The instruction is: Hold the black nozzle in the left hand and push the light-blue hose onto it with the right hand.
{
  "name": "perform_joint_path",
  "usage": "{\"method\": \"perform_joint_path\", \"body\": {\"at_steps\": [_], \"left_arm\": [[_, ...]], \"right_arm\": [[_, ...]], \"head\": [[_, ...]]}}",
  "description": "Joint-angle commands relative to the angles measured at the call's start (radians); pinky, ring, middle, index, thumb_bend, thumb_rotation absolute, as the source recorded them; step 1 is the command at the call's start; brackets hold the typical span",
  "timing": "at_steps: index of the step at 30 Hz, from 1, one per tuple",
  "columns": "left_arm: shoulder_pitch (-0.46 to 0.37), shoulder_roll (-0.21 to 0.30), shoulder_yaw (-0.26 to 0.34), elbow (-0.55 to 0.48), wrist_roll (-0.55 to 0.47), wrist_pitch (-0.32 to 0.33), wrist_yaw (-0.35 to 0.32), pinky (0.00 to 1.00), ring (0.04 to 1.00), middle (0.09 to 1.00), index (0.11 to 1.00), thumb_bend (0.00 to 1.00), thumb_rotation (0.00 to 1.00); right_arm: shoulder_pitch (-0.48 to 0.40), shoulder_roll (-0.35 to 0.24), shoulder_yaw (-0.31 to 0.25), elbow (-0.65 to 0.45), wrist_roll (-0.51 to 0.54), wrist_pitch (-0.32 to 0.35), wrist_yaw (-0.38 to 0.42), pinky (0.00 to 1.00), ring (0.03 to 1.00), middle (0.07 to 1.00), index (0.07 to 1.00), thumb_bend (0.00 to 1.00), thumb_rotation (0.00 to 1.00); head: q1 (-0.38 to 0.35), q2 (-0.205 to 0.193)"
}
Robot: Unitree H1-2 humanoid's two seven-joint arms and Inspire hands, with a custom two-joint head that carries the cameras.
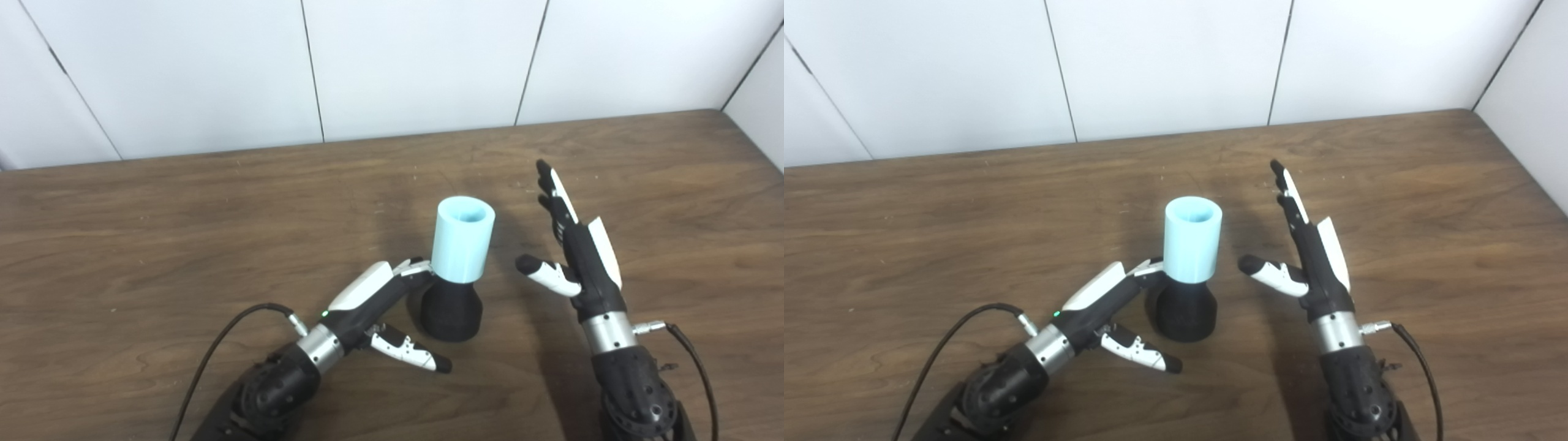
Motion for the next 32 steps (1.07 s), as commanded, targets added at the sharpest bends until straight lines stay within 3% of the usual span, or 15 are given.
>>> {"method": "perform_joint_path", "body": {"at_steps": [1, 4, 11, 21, 27, 30, 32], "left_arm": [[0.003, 0.039, 0.029, 0.003, -0.006, 0.053, -0.033, 1.0, 0.999, 0.99, 0.922, 1.0, 0.38], [-0.001, 0.043, 0.062, 0.002, -0.017, 0.049, -0.038, 1.0, 1.0, 0.999, 0.984, 1.0, 0.42], [0.015, 0.045, 0.151, -0.018, -0.035, -0.001, -0.014, 1.0, 1.0, 1.0, 1.0, 1.0, 0.44], [0.113, 0.111, 0.279, -0.168, -0.063, 0.016, -0.008, 1.0, 1.0, 1.0, 1.0, 1.0, 0.44], [0.165, 0.033, 0.401, -0.294, -0.214, 0.114, 0.047, 1.0, 1.0, 1.0, 1.0, 1.0, 0.42], [0.176, -0.015, 0.442, -0.319, -0.234, 0.112, 0.096, 1.0, 1.0, 1.0, 1.0, 1.0, 0.53], [0.19, -0.053, 0.464, -0.341, -0.214, 0.101, 0.143, 1.0, 1.0, 1.0, 1.0, 1.0, 0.66]], "right_arm": [[-0.024, -0.011, 0.0, -0.008, 0.051, -0.049, 0.008, 0.99, 1.0, 1.0, 1.0, 0.88, 0.91], [-0.025, -0.012, 0.003, 0.002, 0.106, -0.039, 0.026, 1.0, 1.0, 1.0, 1.0, 0.83, 0.99], [-0.037, 0.003, 0.003, 0.031, 0.22, -0.005, 0.058, 1.0, 1.0, 1.0, 1.0, 0.77, 1.0], [-0.044, 0.003, 0.0, 0.049, 0.247, -0.011, 0.06, 1.0, 1.0, 1.0, 1.0, 0.76, 1.0], [-0.046, 0.003, 0.0, 0.062, 0.261, -0.016, 0.066, 1.0, 1.0, 1.0, 1.0, 0.77, 1.0], [-0.048, 0.004, 0.0, 0.06, 0.272, -0.009, 0.069, 0.98, 1.0, 1.0, 1.0, 0.77, 1.0], [-0.05, 0.005, 0.0, 0.057, 0.282, -0.001, 0.071, 0.98, 1.0, 1.0, 1.0, 0.77, 1.0]], "head": [[-0.001, 0.0], [0.014, -0.005], [0.048, -0.019], [0.083, -0.029], [0.108, -0.032], [0.125, -0.036], [0.128, -0.037]]}}
